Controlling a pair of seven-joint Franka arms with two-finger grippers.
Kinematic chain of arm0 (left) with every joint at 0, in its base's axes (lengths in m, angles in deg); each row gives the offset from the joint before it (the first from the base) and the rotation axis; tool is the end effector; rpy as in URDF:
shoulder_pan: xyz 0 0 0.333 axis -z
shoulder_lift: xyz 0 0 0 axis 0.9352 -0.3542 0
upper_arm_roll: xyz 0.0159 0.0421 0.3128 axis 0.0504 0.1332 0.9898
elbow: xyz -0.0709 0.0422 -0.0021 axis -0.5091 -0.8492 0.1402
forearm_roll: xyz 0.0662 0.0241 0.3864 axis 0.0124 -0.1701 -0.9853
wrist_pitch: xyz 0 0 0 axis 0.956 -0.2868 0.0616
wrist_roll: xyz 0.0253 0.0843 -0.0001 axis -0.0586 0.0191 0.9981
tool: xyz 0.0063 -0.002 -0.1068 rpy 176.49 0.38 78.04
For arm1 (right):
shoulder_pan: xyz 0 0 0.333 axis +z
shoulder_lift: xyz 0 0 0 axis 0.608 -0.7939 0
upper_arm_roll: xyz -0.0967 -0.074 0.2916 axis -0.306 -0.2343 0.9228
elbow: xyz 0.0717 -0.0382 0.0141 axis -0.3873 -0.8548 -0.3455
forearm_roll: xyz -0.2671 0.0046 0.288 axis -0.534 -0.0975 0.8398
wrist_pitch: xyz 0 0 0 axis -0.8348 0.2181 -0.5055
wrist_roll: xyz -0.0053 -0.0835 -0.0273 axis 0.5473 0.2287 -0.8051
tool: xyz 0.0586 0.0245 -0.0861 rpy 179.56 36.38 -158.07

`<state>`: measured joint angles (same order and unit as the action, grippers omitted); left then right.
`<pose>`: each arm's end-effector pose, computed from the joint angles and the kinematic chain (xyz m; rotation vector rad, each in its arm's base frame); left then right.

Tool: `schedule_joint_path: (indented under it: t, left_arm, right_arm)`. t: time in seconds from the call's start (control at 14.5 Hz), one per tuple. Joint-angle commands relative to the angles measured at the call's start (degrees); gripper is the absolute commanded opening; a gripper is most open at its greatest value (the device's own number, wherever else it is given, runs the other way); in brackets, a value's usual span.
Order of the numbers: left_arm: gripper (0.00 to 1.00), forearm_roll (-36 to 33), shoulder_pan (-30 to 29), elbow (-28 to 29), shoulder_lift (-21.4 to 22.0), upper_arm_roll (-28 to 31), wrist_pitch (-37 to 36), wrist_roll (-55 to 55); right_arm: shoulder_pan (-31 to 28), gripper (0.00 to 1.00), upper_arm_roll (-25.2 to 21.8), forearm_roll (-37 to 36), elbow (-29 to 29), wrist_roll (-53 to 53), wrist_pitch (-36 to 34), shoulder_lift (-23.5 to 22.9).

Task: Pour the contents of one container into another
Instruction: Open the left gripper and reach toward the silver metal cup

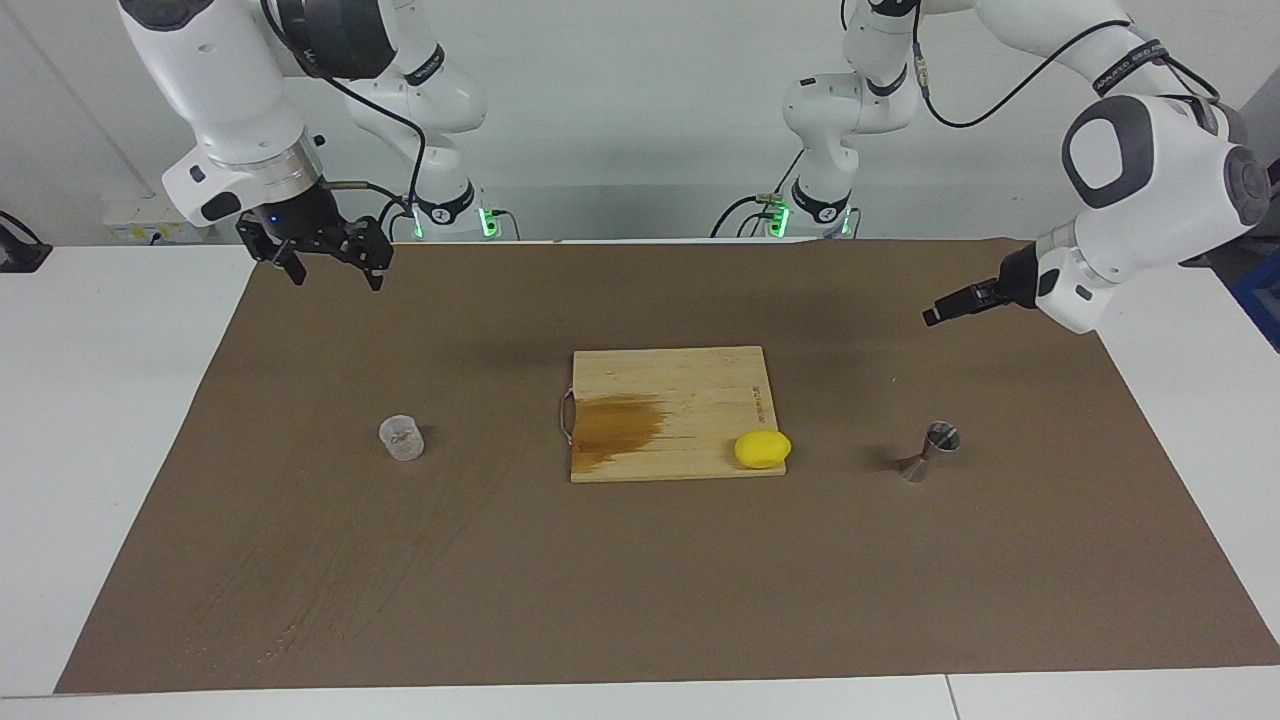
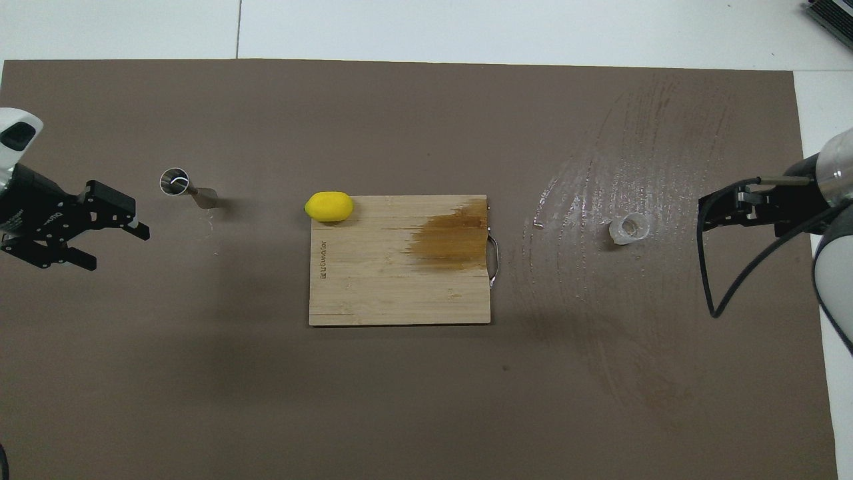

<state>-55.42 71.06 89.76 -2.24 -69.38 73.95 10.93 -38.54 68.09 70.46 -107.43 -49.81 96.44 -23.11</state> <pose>0.5760 0.0390 0.4895 2.7074 0.6238 -0.5455 0.5524 0.0291 0.6066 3.1067 -0.1613 -0.0834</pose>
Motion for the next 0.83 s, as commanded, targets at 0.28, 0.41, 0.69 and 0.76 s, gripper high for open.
schedule_joint_path:
  t: [0.28,0.41,0.69,0.76]
  left_arm:
    - [1.00,24.2,5.8,16.8,1.9,14.3,18.4,30.7]
    - [1.00,30.6,5.8,21.2,2.8,14.4,24.5,38.1]
    - [1.00,46.1,6.7,26.0,3.0,13.8,34.7,49.2]
    - [1.00,49.8,7.2,26.7,2.9,13.7,35.5,49.2]
  right_arm:
    - [-0.8,1.00,0.4,0.9,-1.1,-1.4,-0.1,1.1]
    - [-0.8,1.00,0.4,0.9,-1.1,-1.4,-0.1,1.1]
    - [-0.8,1.00,0.4,0.9,-1.1,-1.4,-0.1,1.1]
    - [-0.8,1.00,0.4,0.9,-1.1,-1.4,-0.1,1.1]
